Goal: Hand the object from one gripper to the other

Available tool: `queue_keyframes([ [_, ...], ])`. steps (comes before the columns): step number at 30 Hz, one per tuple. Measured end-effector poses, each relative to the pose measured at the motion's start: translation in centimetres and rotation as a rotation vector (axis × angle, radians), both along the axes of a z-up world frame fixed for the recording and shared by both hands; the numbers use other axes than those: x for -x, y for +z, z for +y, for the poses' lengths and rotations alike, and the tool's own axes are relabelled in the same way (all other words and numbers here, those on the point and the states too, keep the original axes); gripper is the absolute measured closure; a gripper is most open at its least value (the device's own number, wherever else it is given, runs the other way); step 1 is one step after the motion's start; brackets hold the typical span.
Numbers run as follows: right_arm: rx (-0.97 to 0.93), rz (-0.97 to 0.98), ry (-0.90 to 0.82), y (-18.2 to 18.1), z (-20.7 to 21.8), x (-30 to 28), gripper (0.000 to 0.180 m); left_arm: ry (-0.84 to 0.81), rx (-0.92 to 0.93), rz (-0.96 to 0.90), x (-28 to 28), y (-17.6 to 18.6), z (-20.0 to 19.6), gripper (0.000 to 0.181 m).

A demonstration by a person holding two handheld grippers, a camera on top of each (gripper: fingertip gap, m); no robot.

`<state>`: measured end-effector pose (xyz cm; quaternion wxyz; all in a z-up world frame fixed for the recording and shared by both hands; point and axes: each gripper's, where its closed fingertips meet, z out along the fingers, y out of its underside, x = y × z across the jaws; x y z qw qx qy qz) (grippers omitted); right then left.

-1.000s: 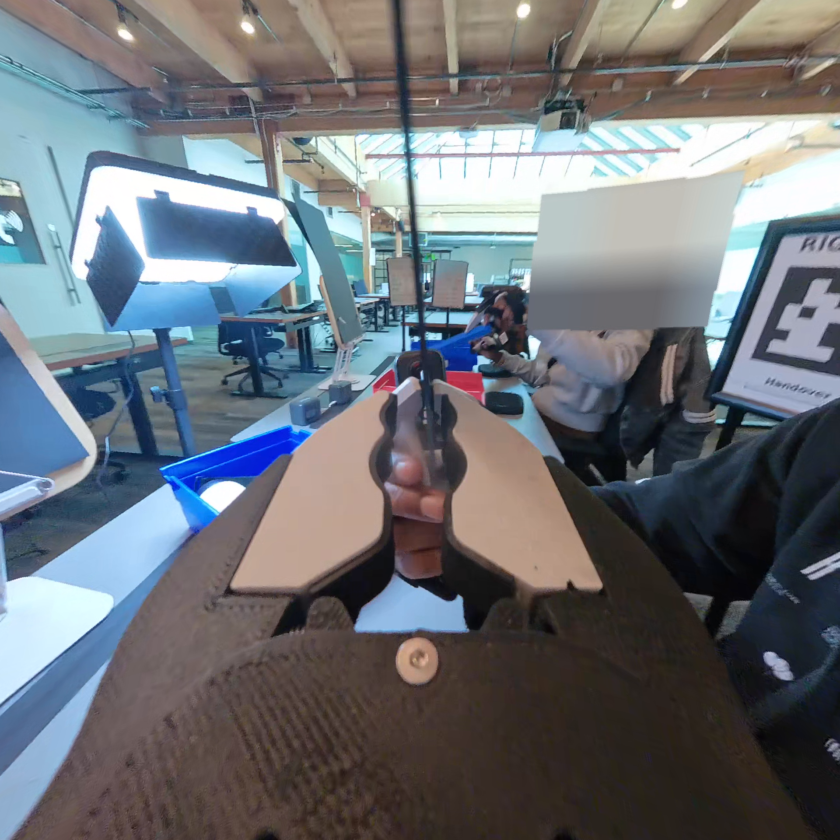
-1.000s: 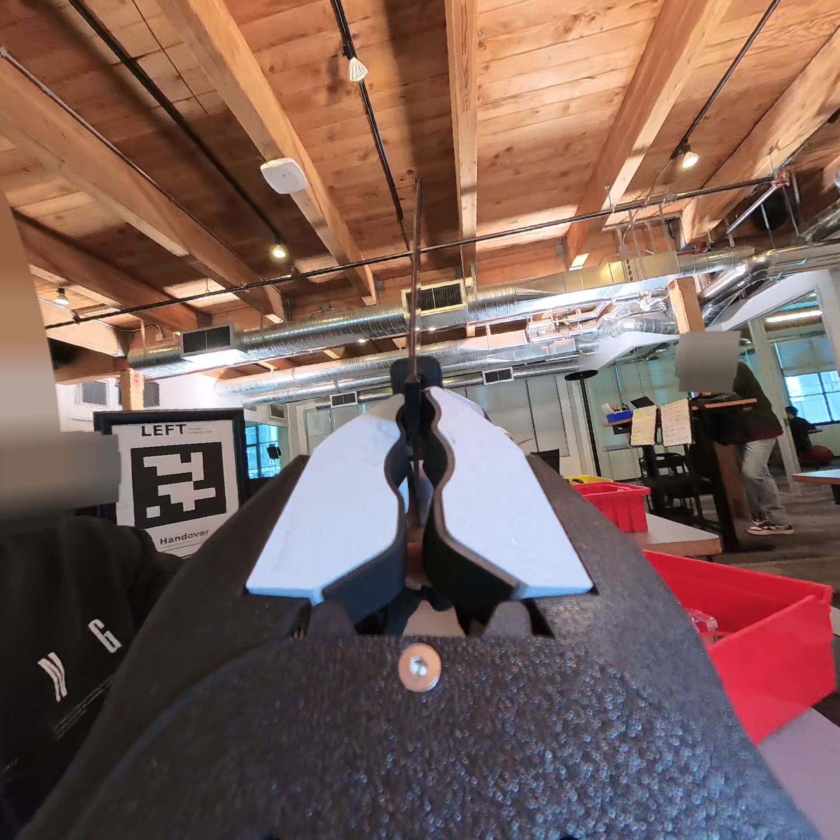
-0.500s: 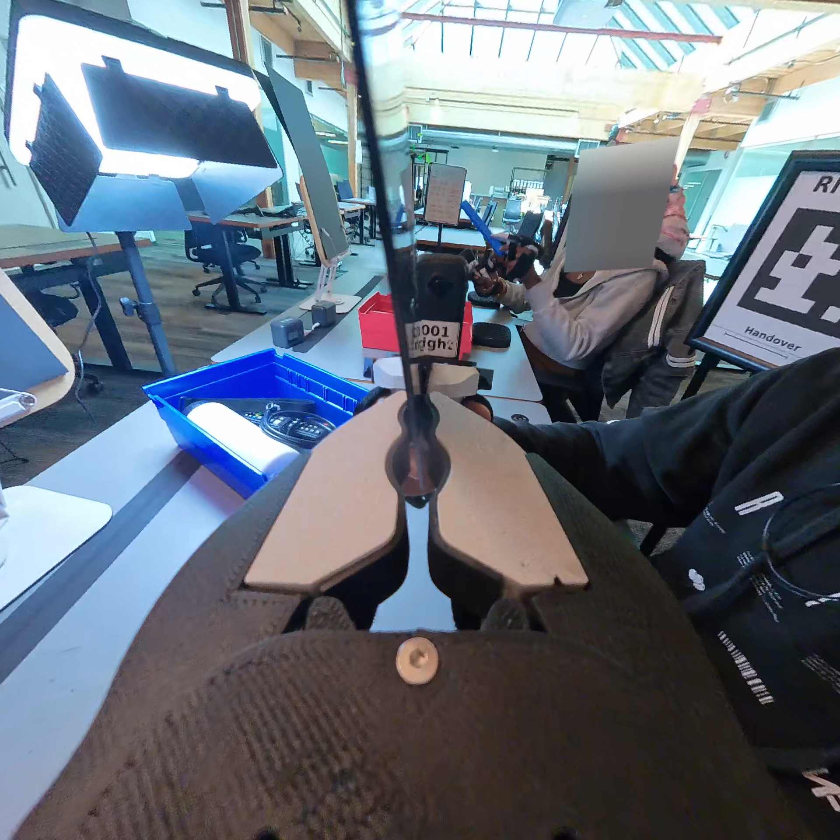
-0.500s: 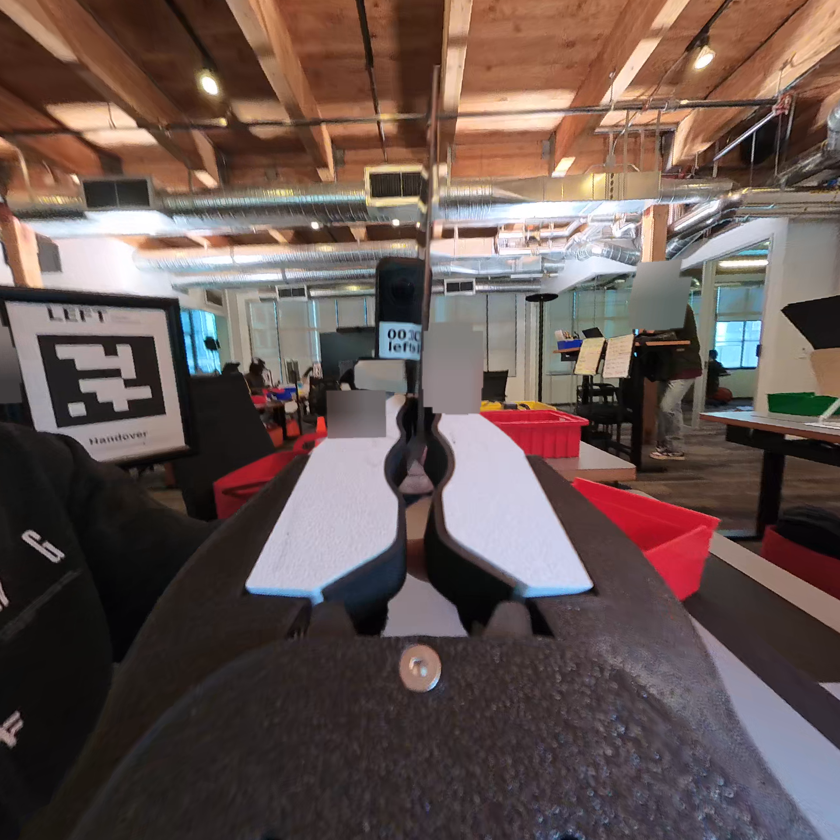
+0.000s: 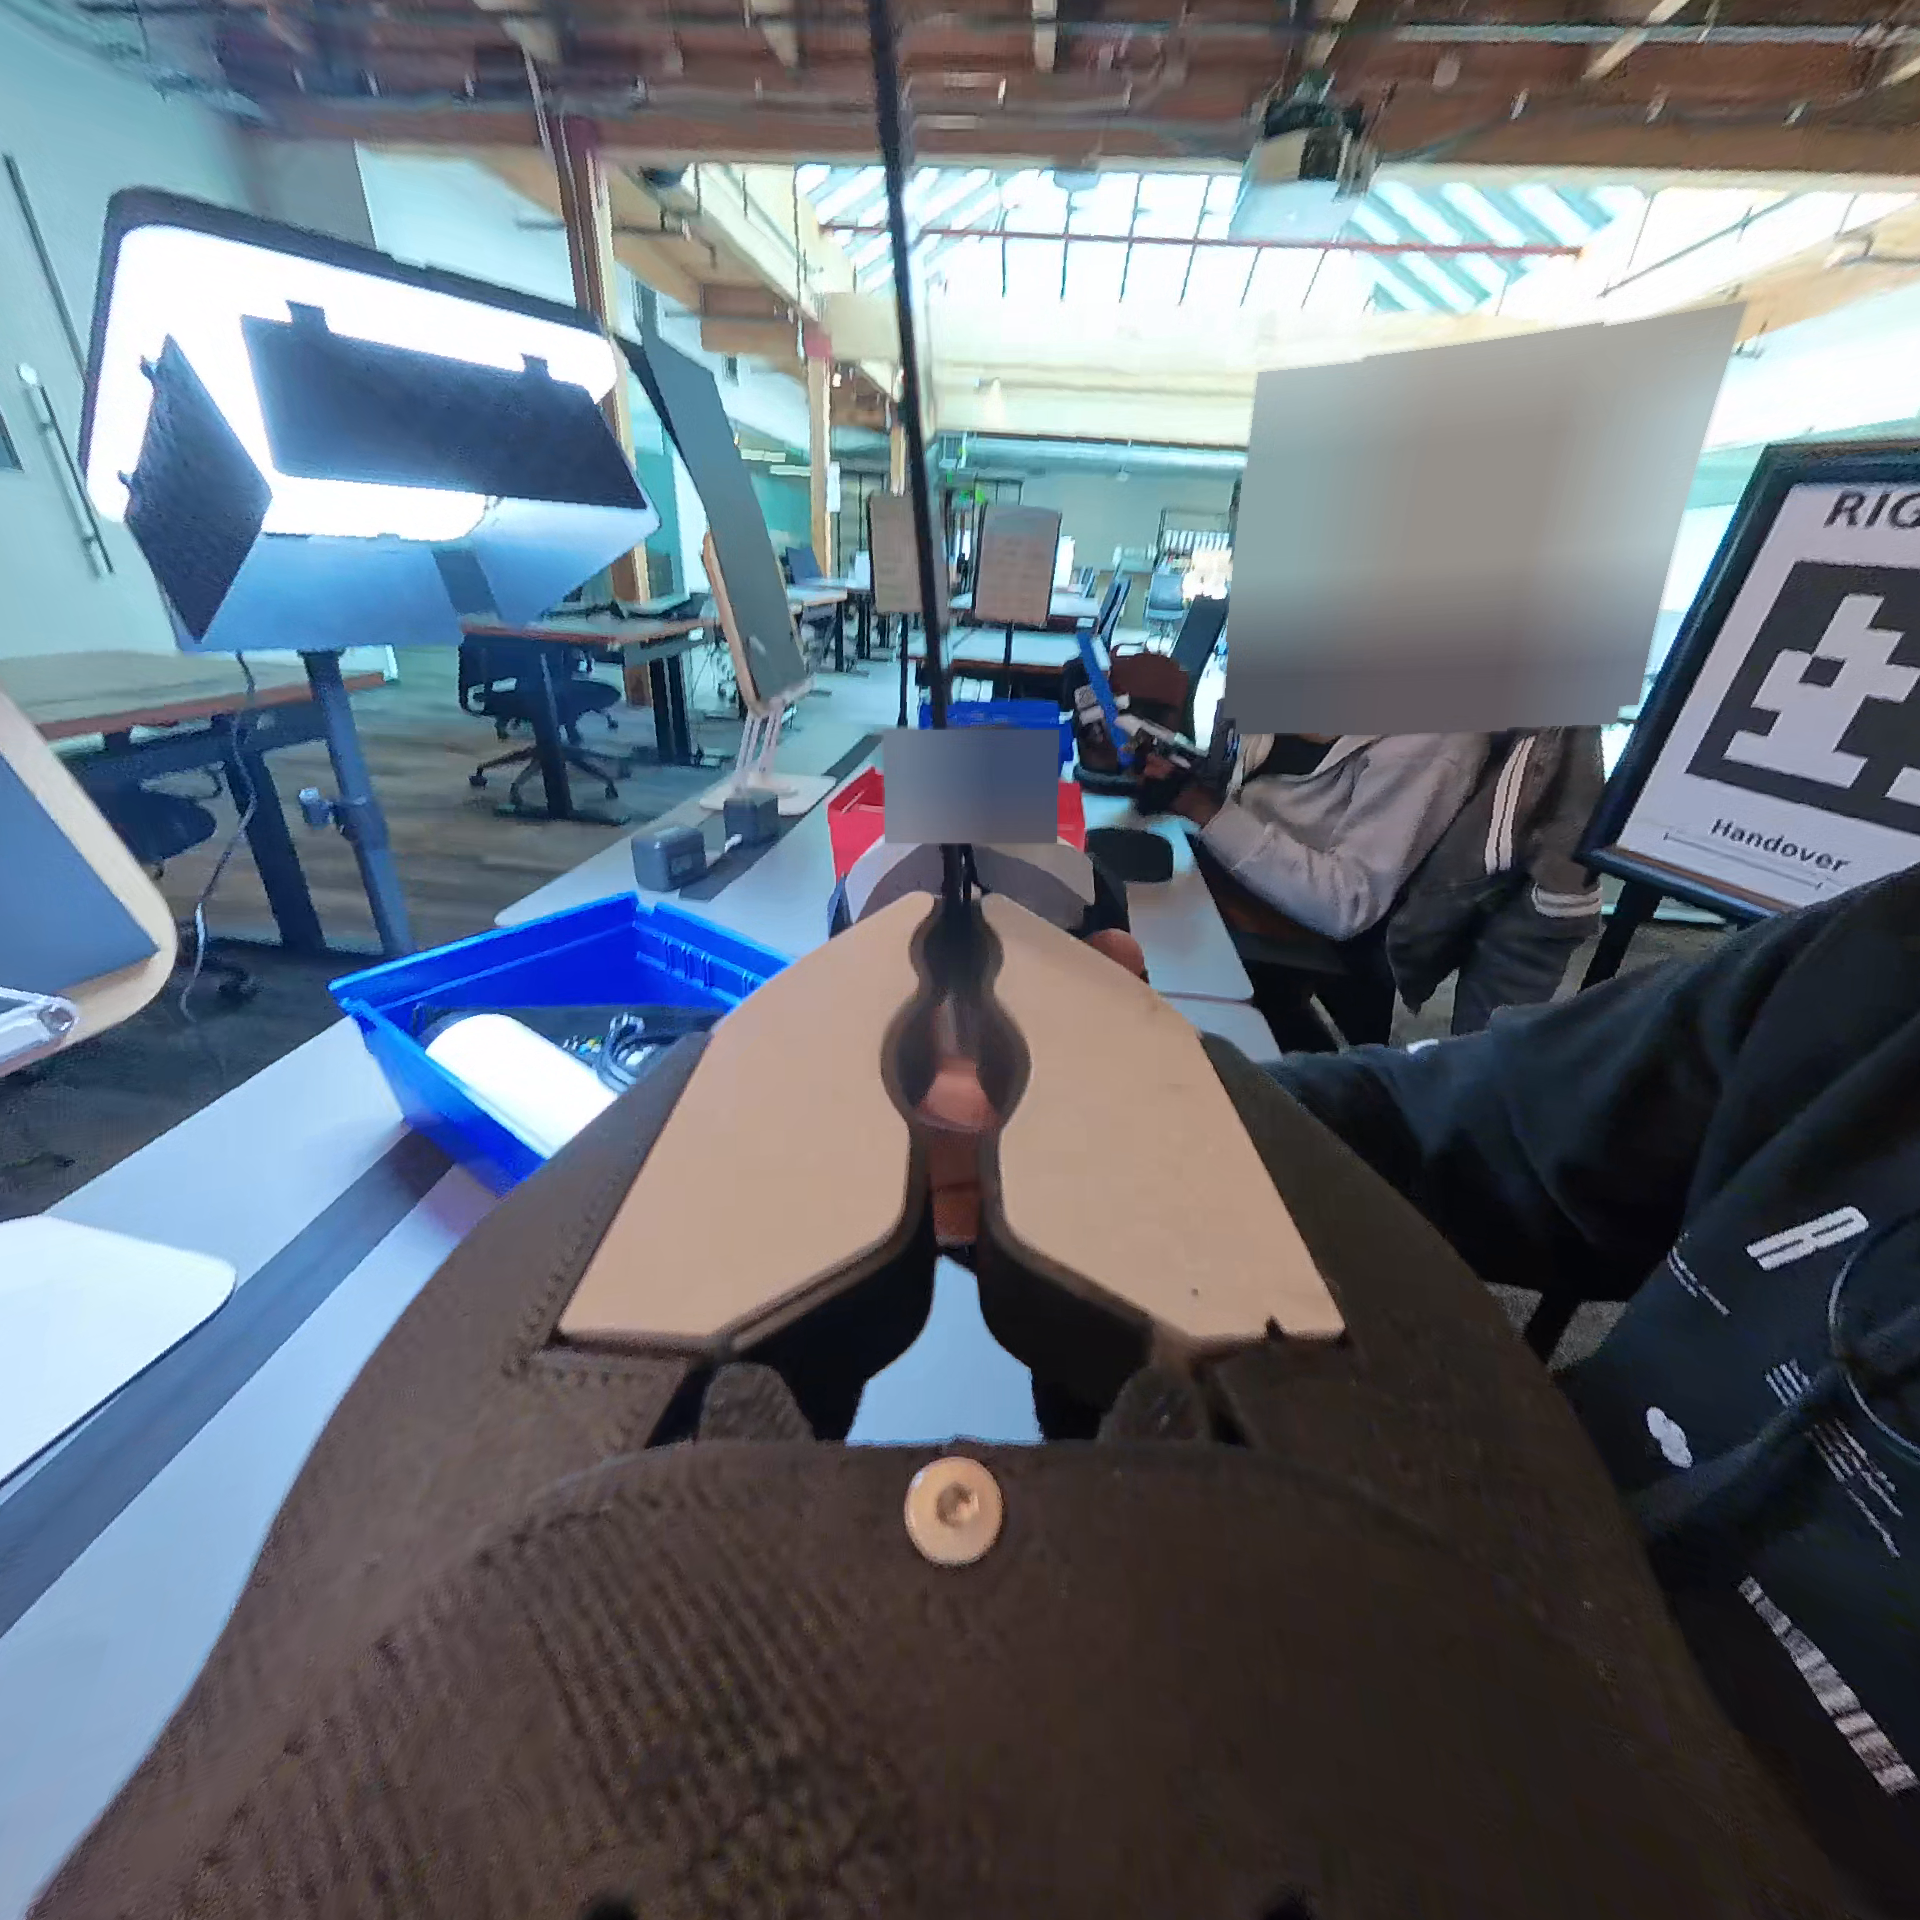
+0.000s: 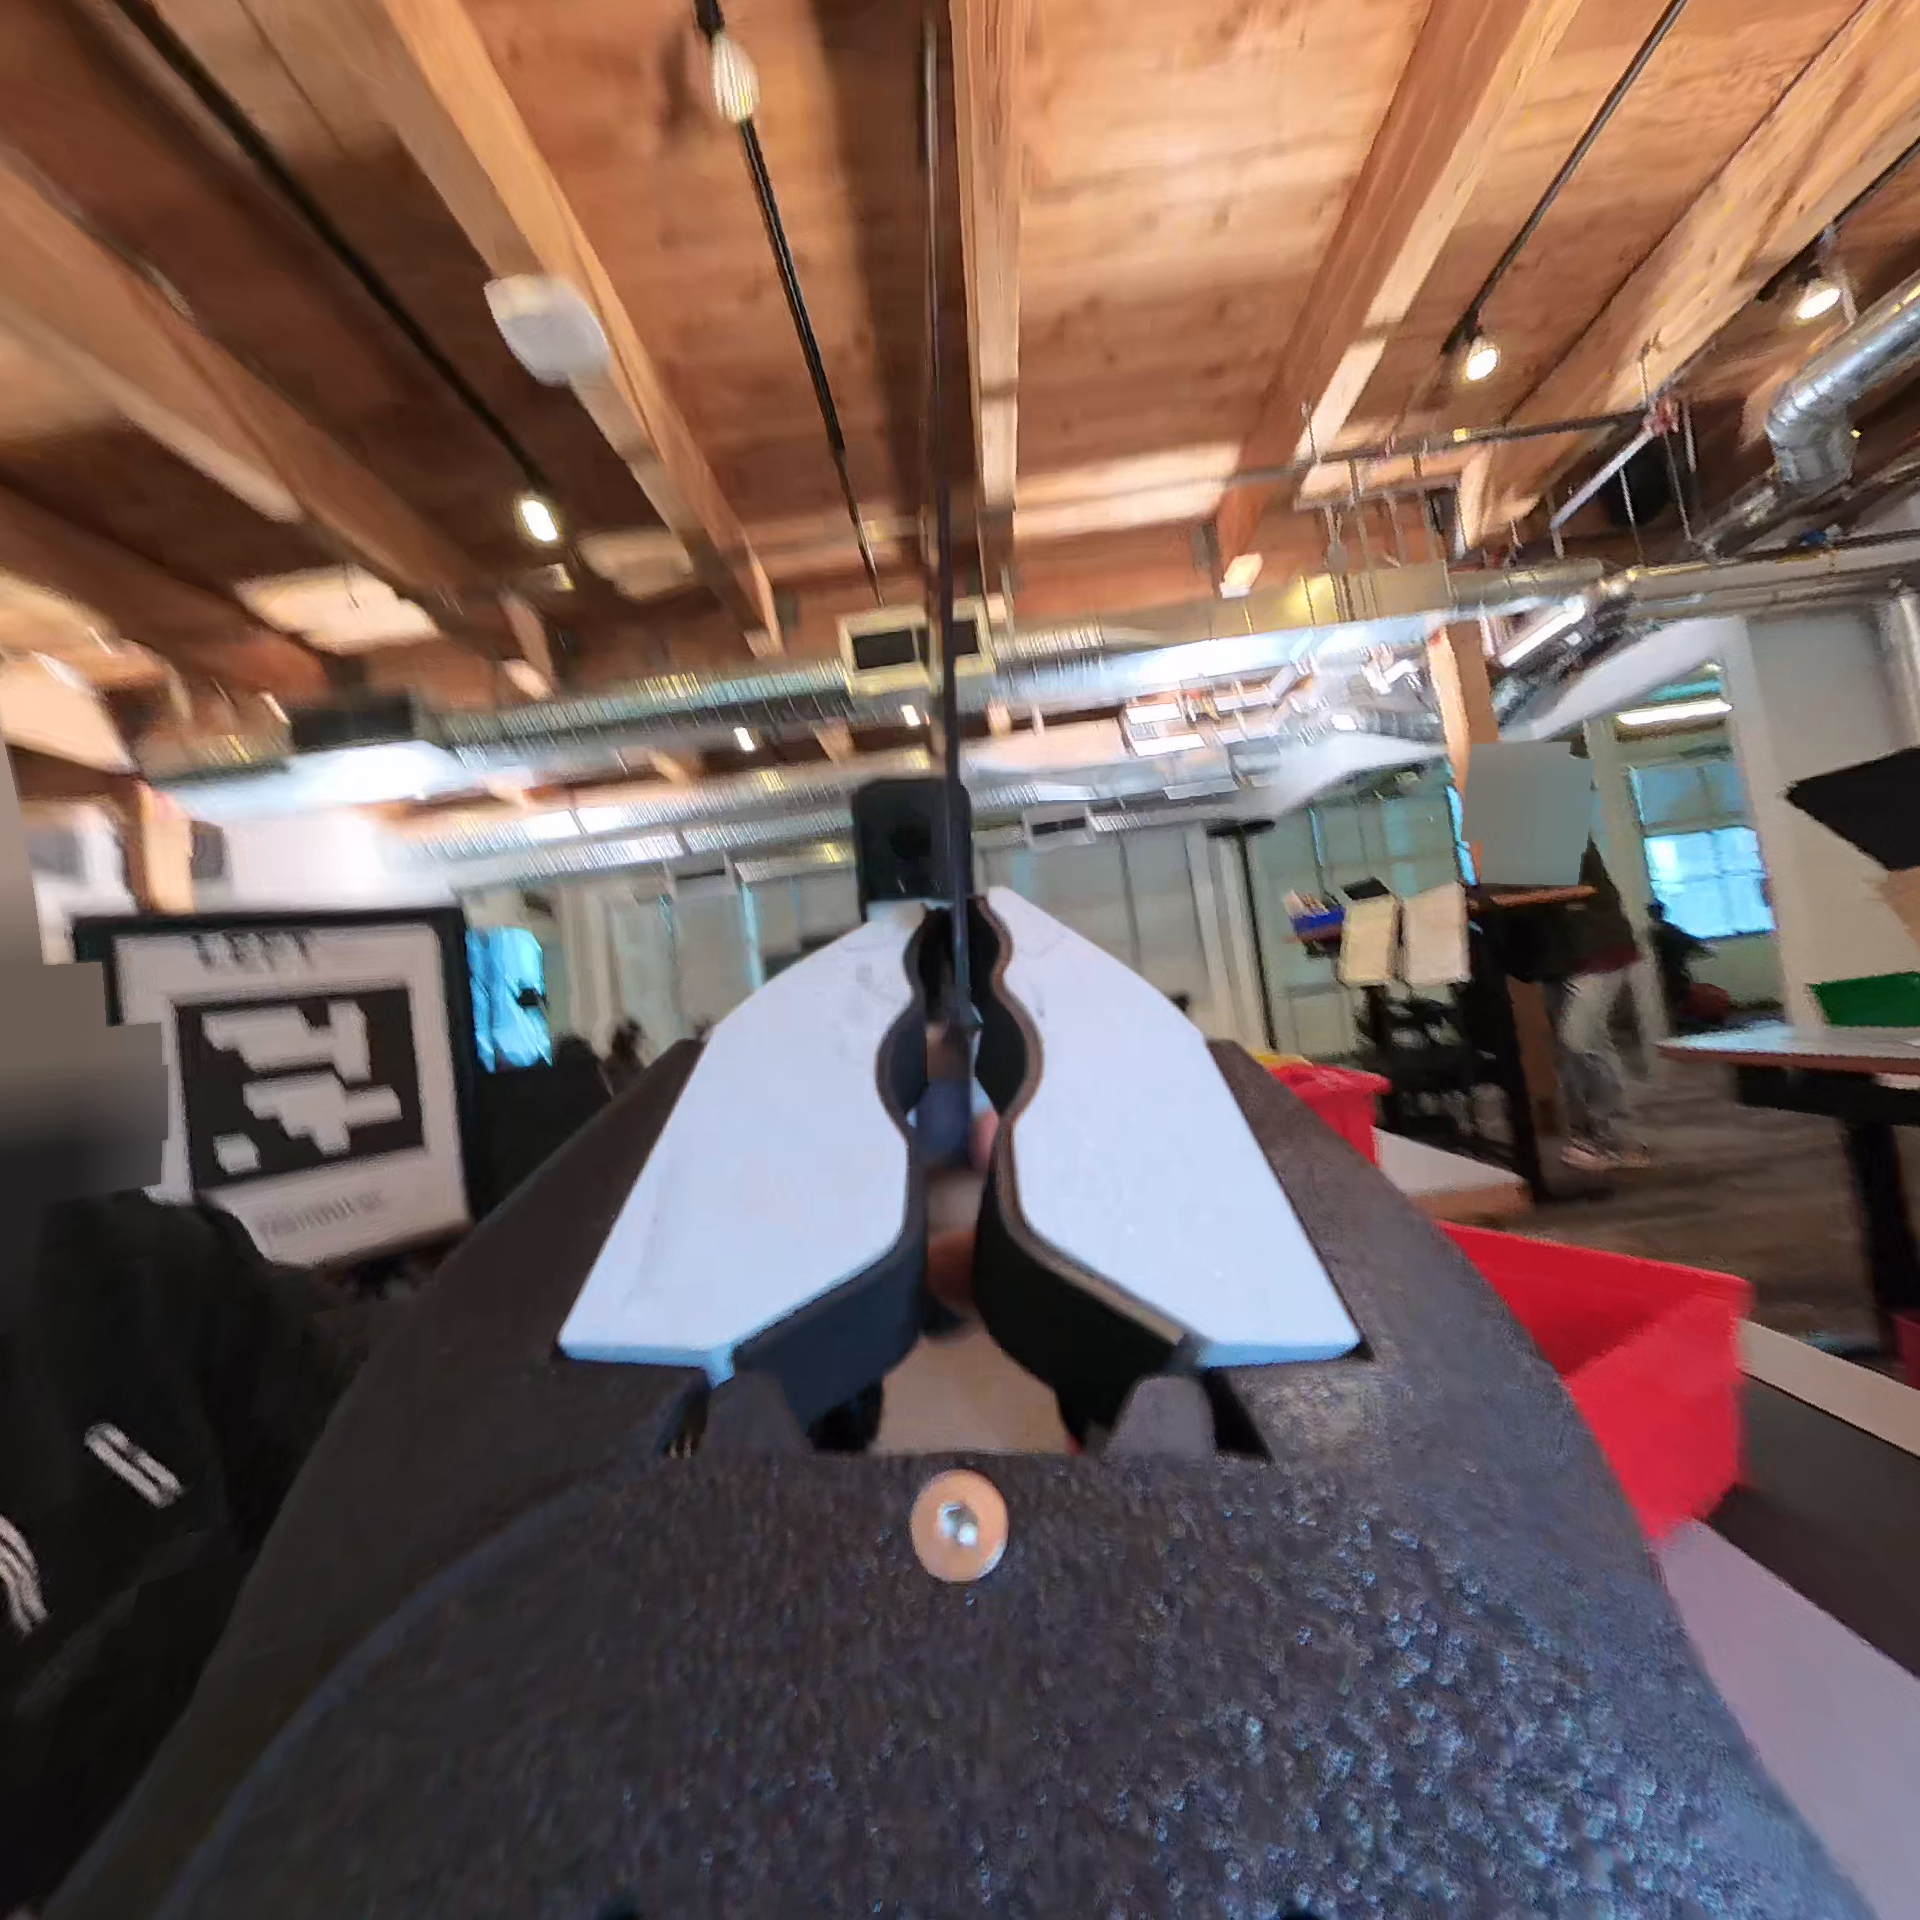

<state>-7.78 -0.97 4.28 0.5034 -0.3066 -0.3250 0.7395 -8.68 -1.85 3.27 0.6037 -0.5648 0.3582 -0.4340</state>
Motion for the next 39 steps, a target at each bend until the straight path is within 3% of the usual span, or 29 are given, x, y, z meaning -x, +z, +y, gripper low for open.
queue_keyframes([
  [5,-0.211,-0.241,-0.079,-1.9,-0.5,1.2,0.175,-0.007,0.039,0.126,1.6,-1.0,-0.6,0.179],
  [15,-0.05,-0.056,0.007,0.2,-1.1,0.2,0.177,-0.036,-0.061,-0.072,-0.4,0.6,-0.8,0.167],
  [17,-0.046,-0.056,0.012,0.3,-1.2,0.2,0.177,-0.023,-0.081,-0.098,-0.6,0.9,-0.7,0.178],
  [24,-0.131,-0.184,-0.066,-0.1,-0.9,0.5,0.171,-0.068,-0.013,-0.087,0.2,0.9,-0.9,0.178],
  [26,-0.135,-0.211,-0.037,-0.4,-1.1,0.5,0.177,-0.068,-0.008,-0.088,0.5,0.9,-0.8,0.178],
  [32,-0.073,-0.138,-0.035,0.3,-0.9,0.3,0.178,-0.098,-0.004,-0.272,0.2,1.7,-0.5,0.176],
  [34,-0.058,-0.114,-0.043,0.4,-0.9,0.3,0.178,-0.103,0.005,-0.25,-0.9,1.1,-0.4,0.167],
  [39,-0.023,-0.134,-0.009,0.4,-0.8,0.5,0.177,-0.071,0.001,-0.194,-1.1,0.8,-0.2,0.176],
])
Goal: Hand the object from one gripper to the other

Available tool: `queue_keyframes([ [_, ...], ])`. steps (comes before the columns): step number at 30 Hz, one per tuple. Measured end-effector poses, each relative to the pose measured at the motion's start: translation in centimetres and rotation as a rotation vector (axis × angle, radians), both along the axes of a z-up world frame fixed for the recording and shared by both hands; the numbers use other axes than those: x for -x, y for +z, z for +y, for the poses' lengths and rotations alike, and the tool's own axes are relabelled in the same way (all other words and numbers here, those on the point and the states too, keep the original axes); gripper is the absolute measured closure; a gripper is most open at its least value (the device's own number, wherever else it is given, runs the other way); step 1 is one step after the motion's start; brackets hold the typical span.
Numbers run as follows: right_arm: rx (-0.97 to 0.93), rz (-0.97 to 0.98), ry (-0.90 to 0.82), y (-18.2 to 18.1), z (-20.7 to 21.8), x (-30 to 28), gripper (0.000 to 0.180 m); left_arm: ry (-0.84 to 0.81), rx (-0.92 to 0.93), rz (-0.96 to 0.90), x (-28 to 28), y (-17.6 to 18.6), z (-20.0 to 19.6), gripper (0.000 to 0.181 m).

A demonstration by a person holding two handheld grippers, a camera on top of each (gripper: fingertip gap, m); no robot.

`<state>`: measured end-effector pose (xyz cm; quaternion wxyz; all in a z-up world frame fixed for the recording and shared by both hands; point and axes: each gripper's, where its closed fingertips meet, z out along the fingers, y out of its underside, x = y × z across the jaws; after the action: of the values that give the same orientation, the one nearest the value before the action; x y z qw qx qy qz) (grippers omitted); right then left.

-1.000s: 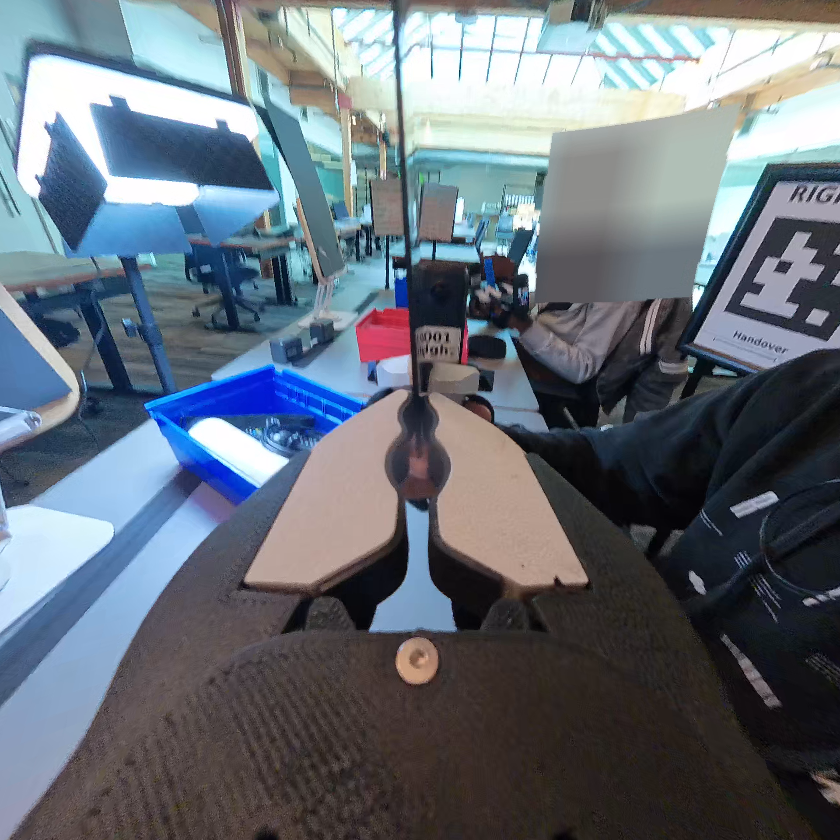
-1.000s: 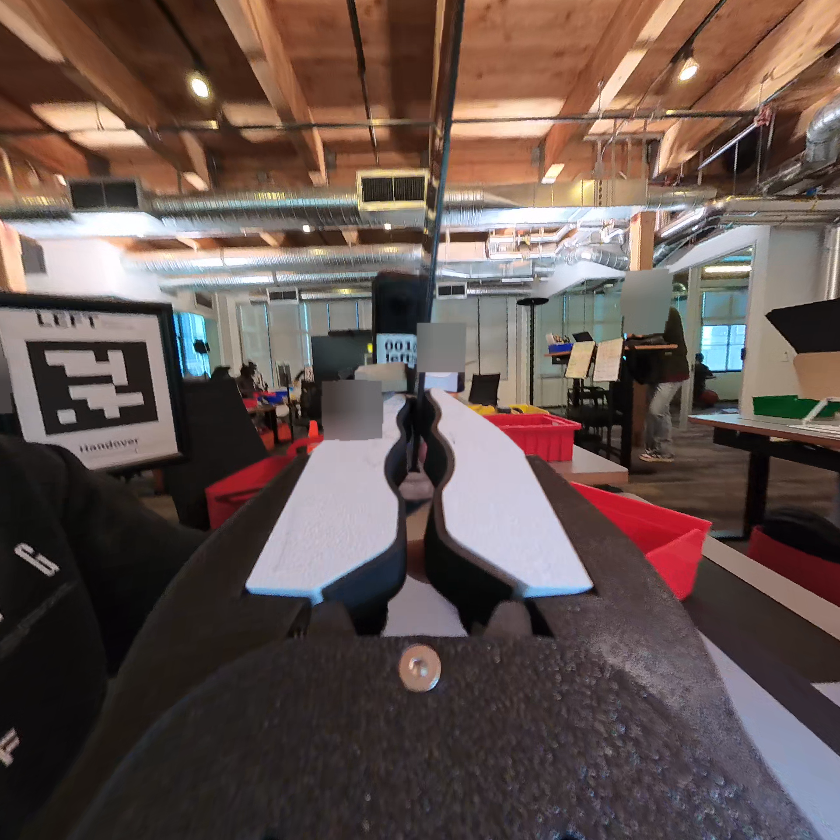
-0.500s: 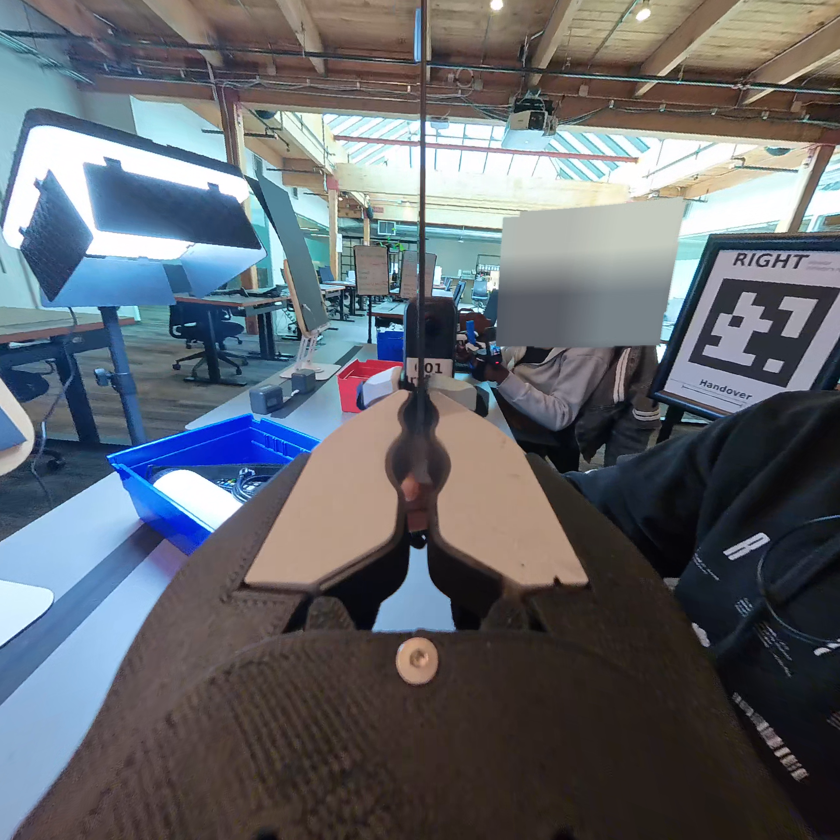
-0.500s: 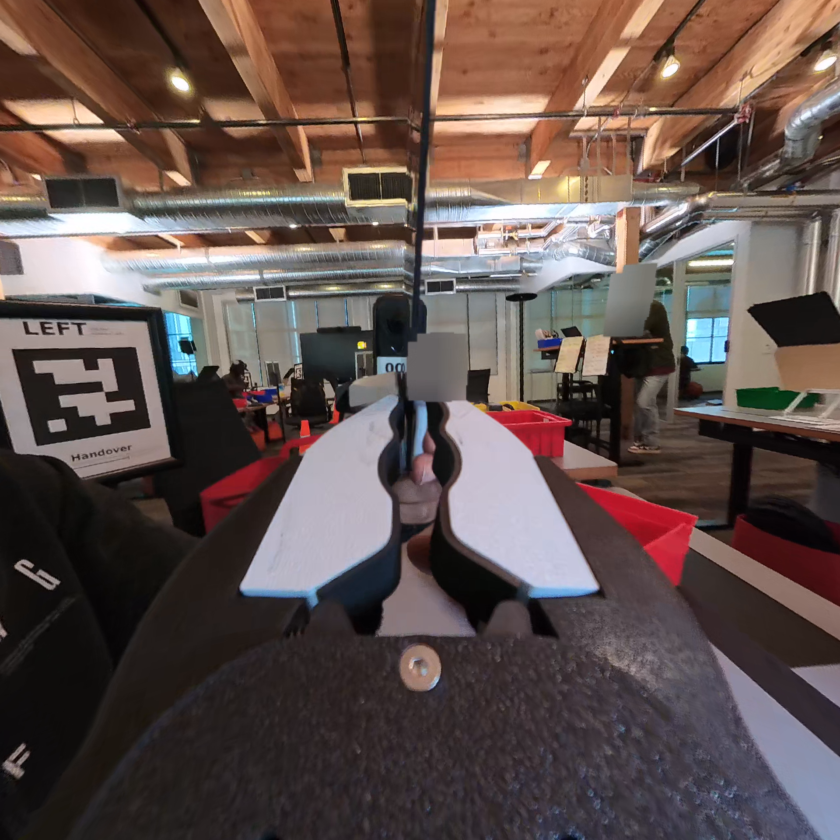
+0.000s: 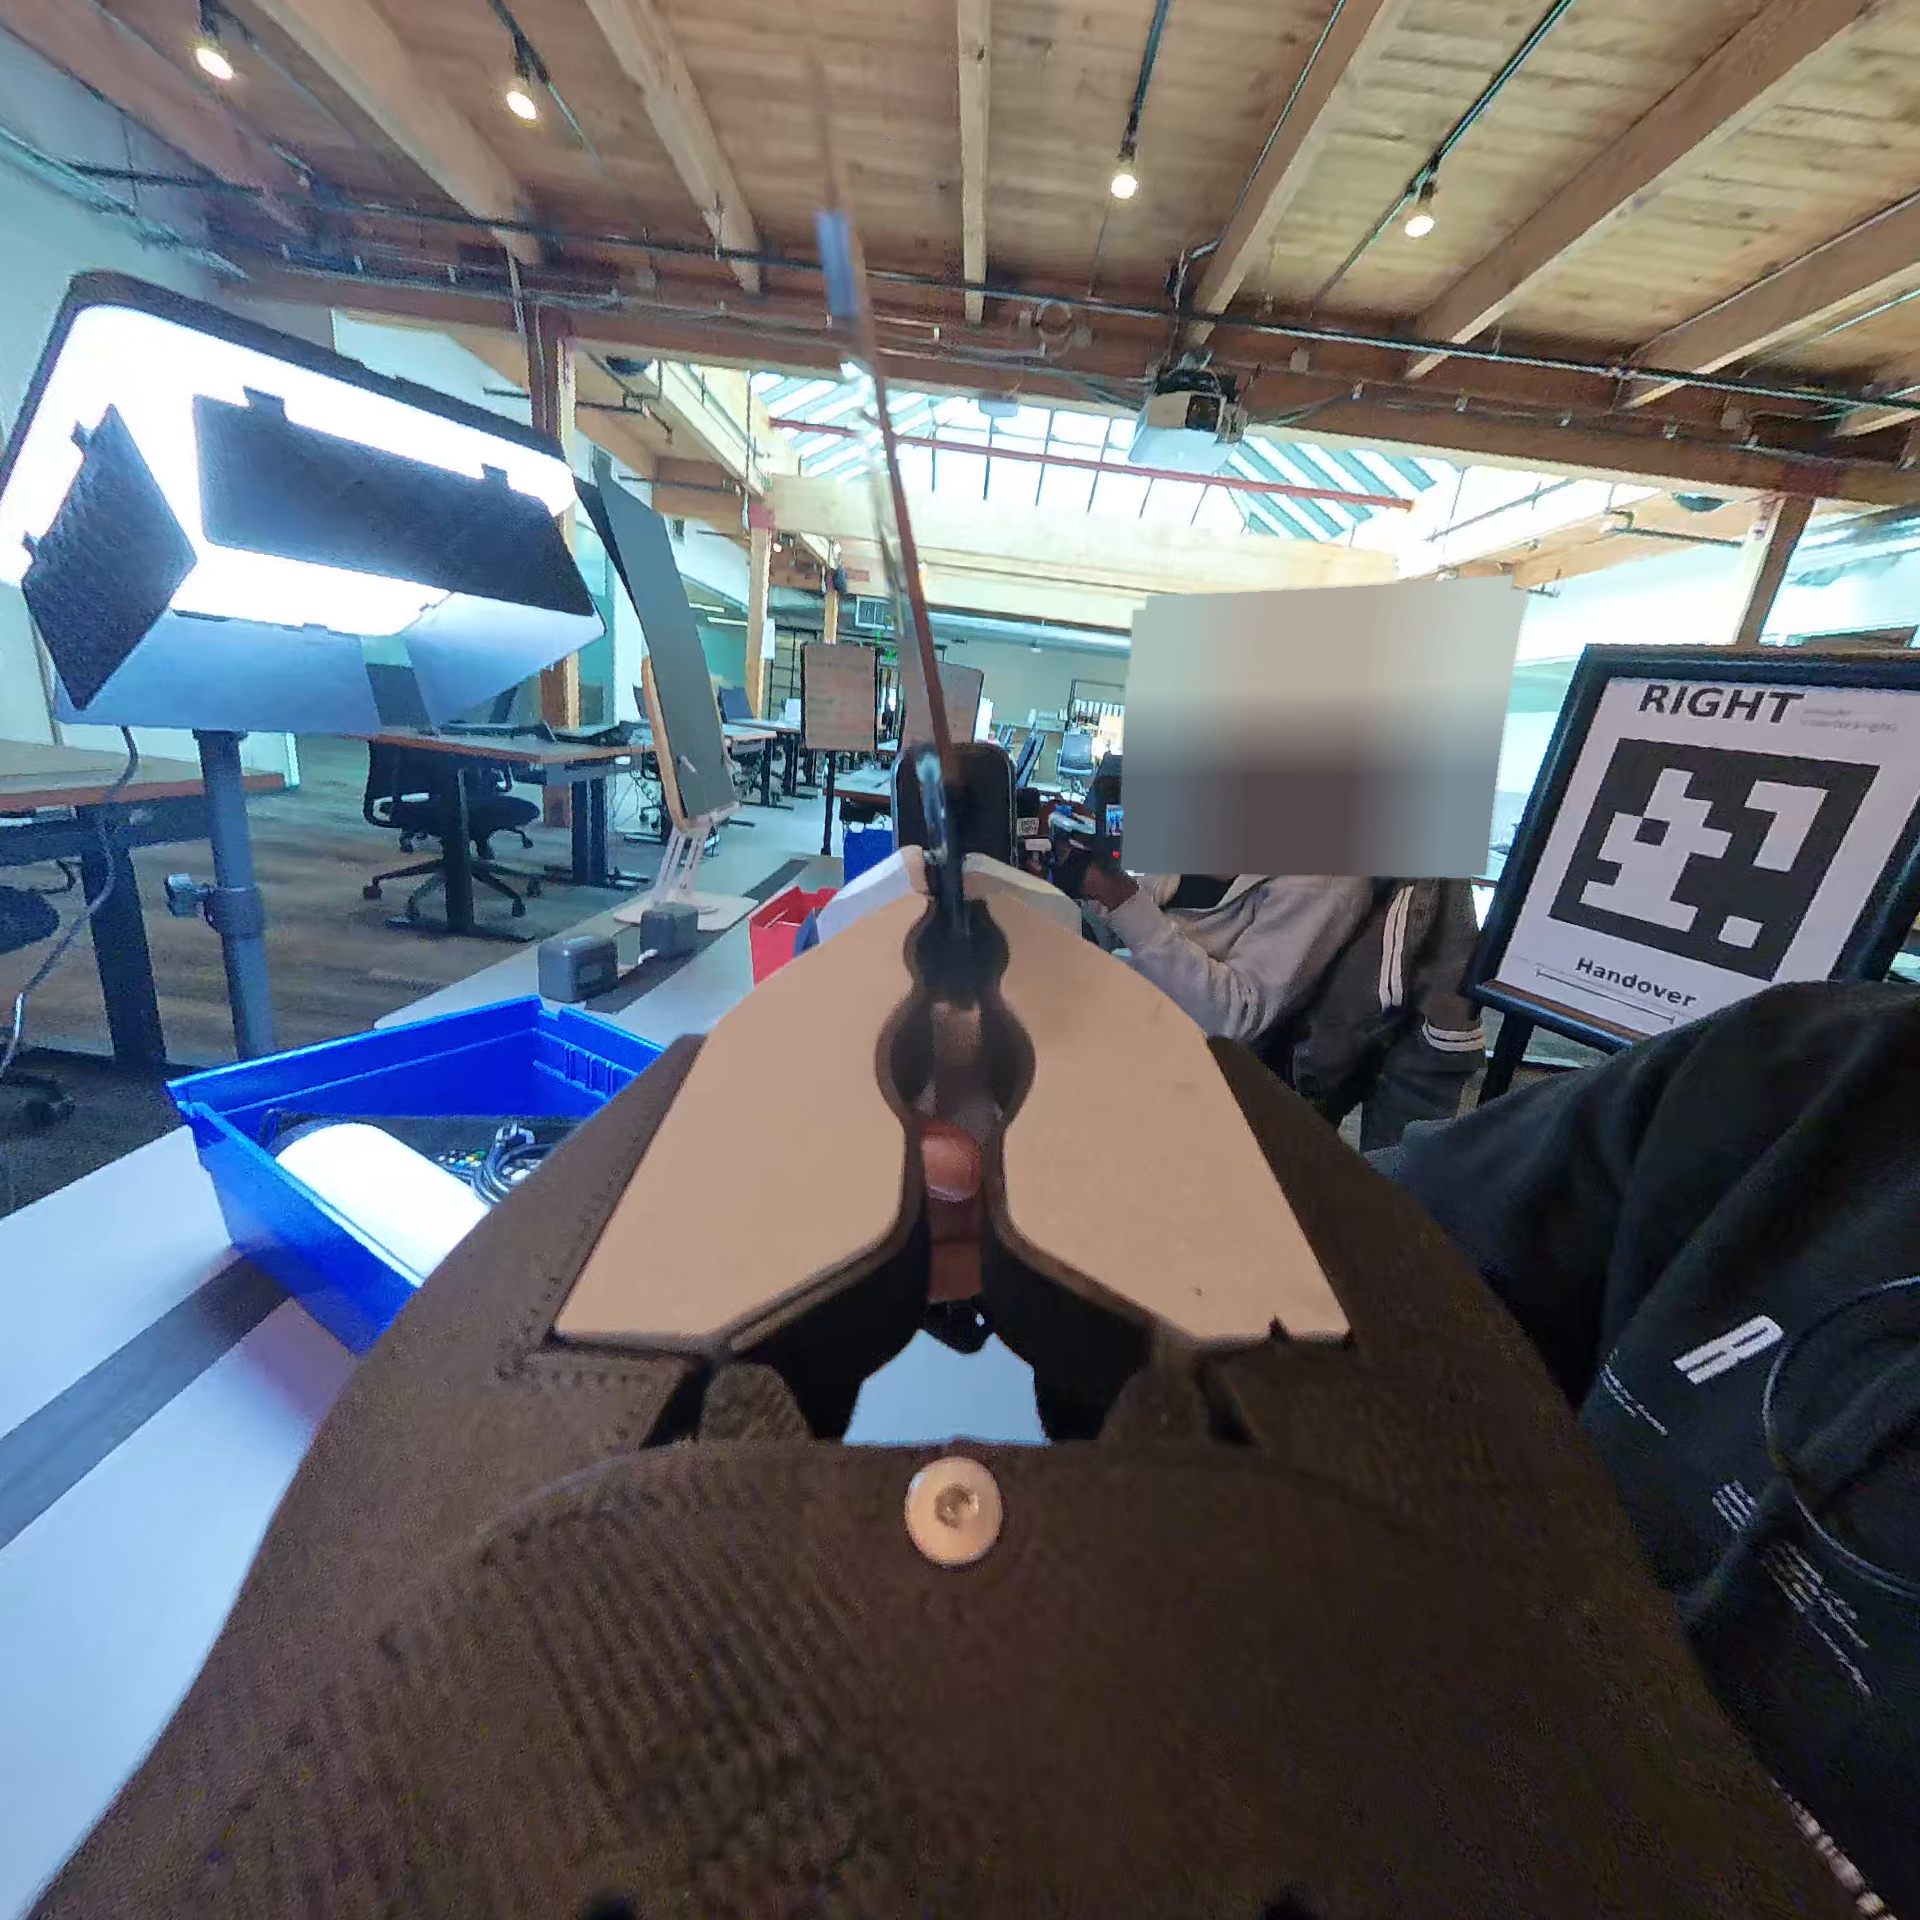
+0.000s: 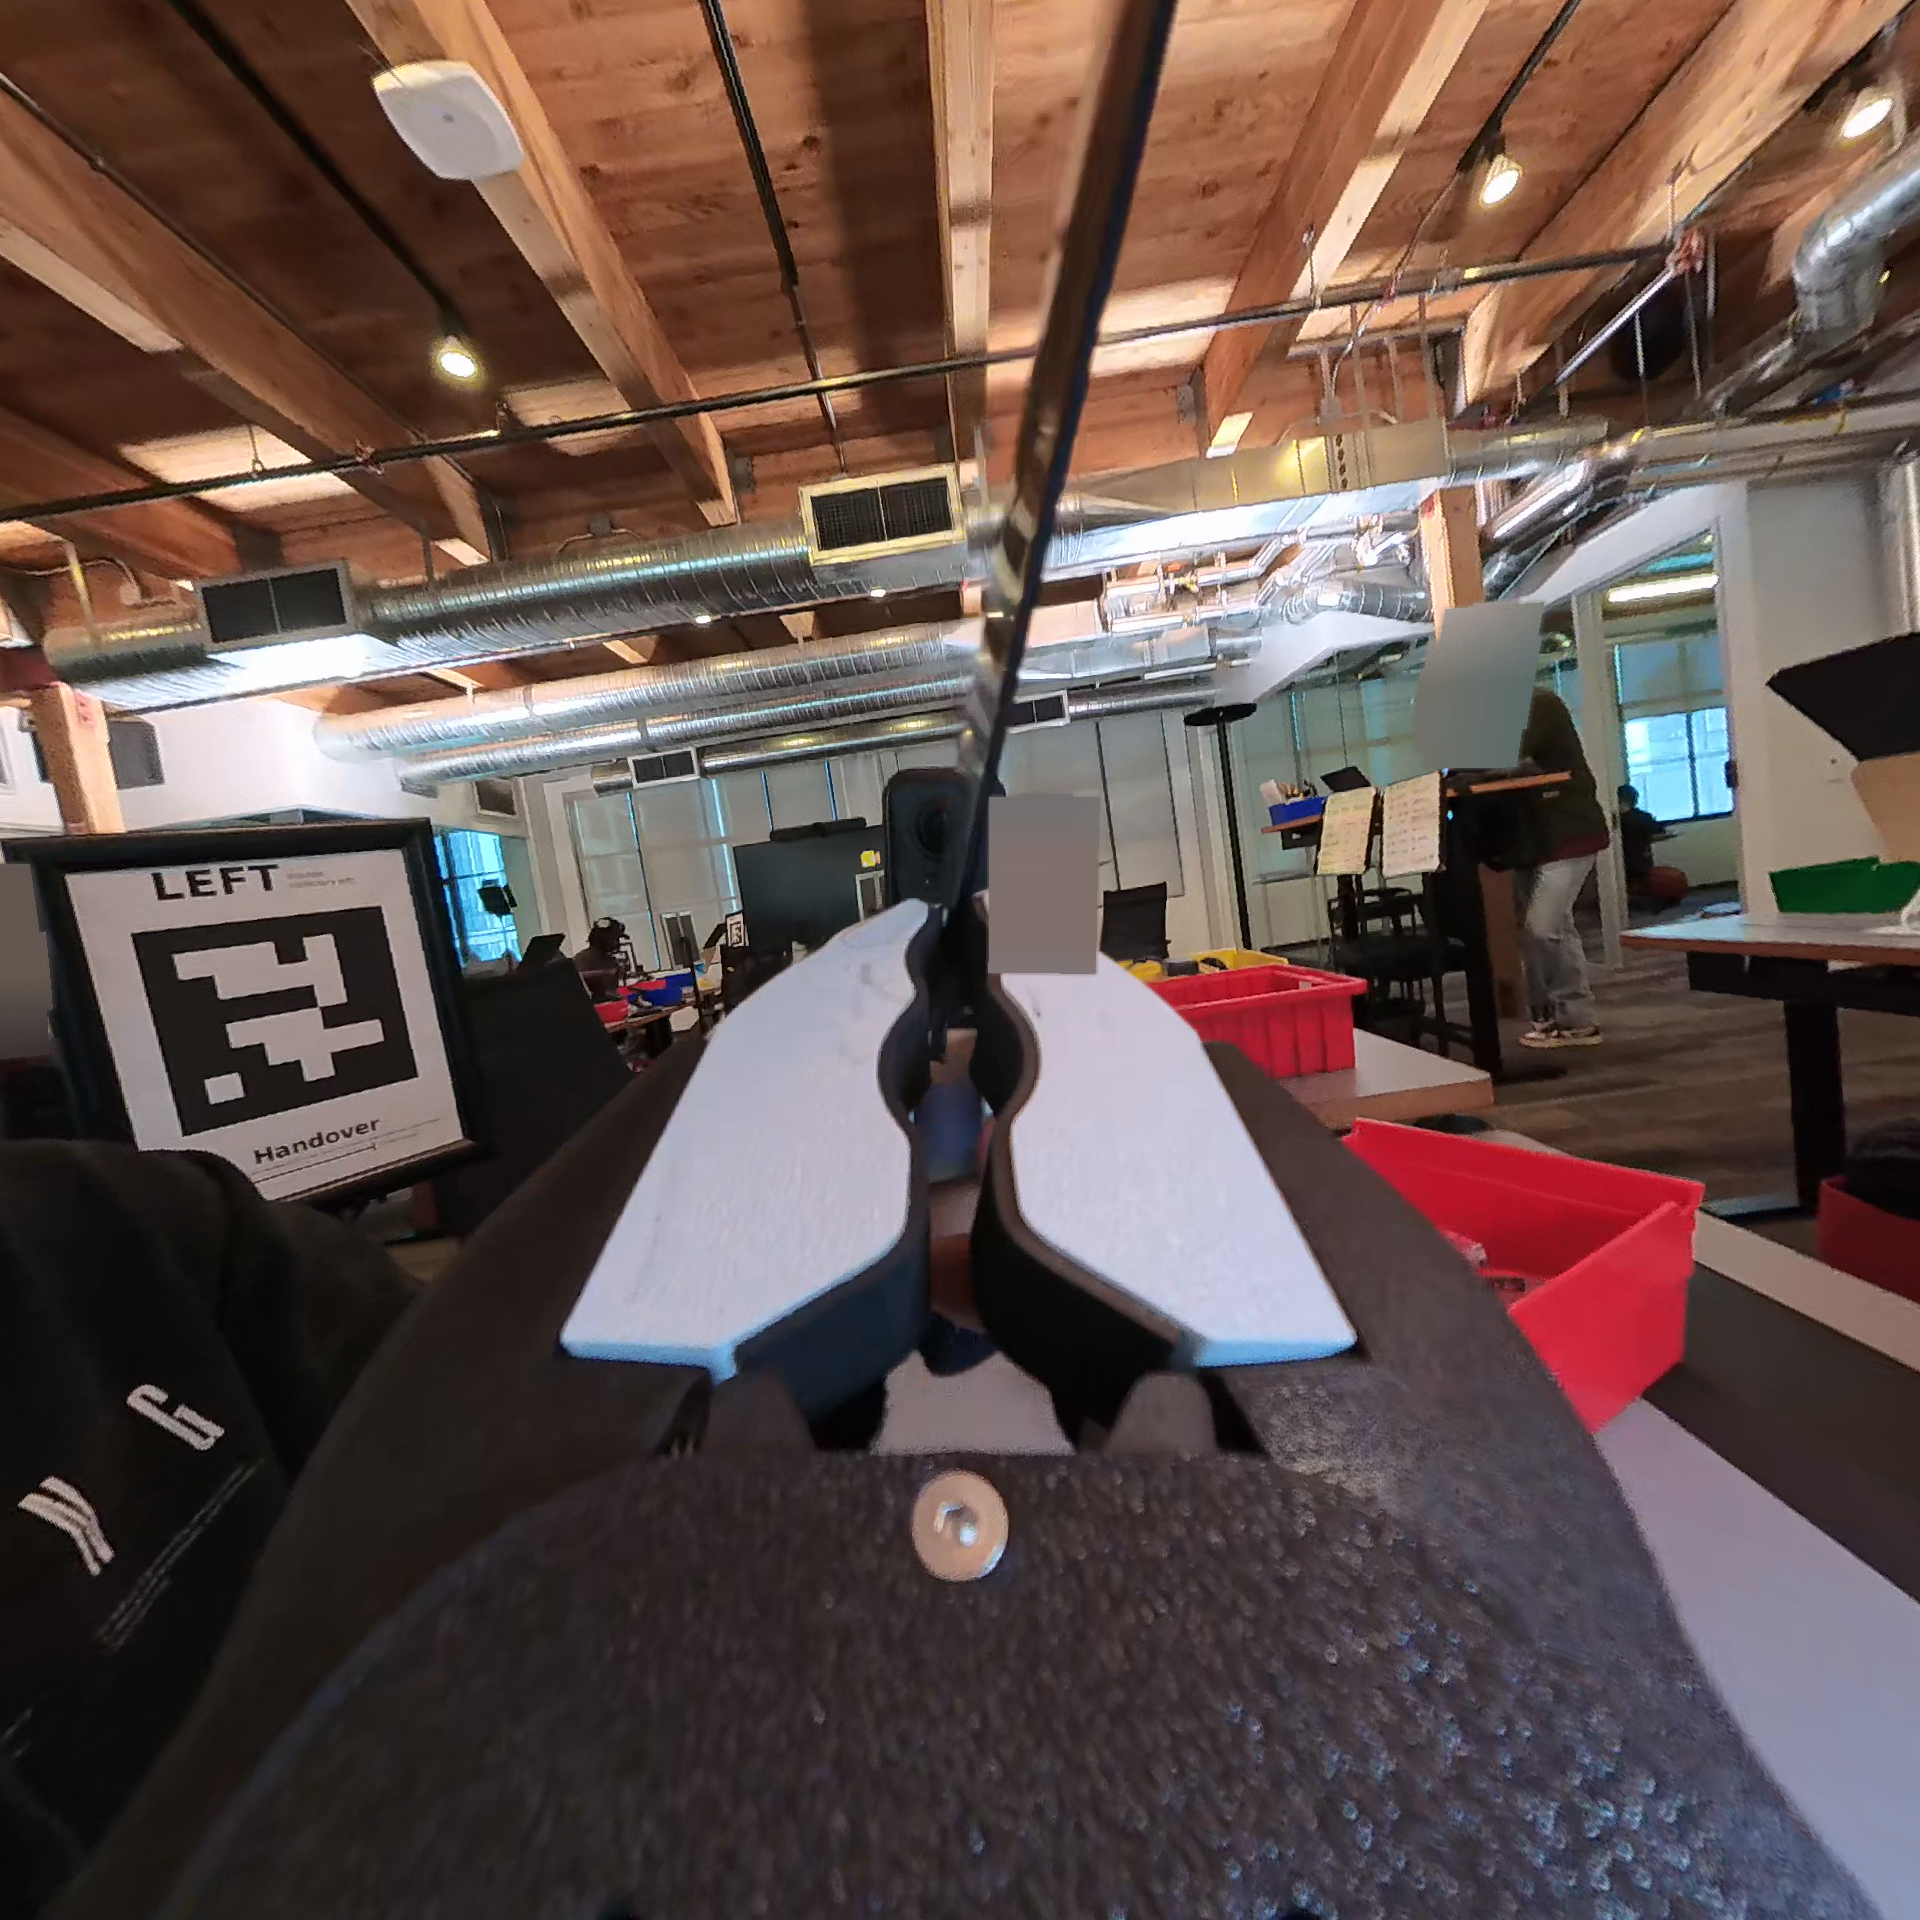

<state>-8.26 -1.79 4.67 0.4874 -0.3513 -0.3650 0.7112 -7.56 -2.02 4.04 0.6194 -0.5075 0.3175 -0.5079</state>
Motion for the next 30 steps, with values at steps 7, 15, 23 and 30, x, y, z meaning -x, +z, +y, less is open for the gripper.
queue_keyframes([
  [7,-0.054,0.001,-0.024,1.0,0.2,-1.4,0.177,-0.047,0.042,0.086,0.8,-0.5,-0.5,0.179],
  [15,0.012,0.117,-0.048,1.4,0.4,-1.7,0.178,0.033,-0.046,-0.052,0.4,0.5,0.0,0.16],
  [23,0.034,0.087,-0.053,1.0,0.3,-0.9,0.176,0.028,-0.033,-0.092,0.7,1.1,-0.1,0.178],
  [30,0.056,0.153,-0.077,1.8,0.8,-2.1,0.178,-0.001,-0.012,-0.215,1.3,1.8,-0.1,0.179],
])
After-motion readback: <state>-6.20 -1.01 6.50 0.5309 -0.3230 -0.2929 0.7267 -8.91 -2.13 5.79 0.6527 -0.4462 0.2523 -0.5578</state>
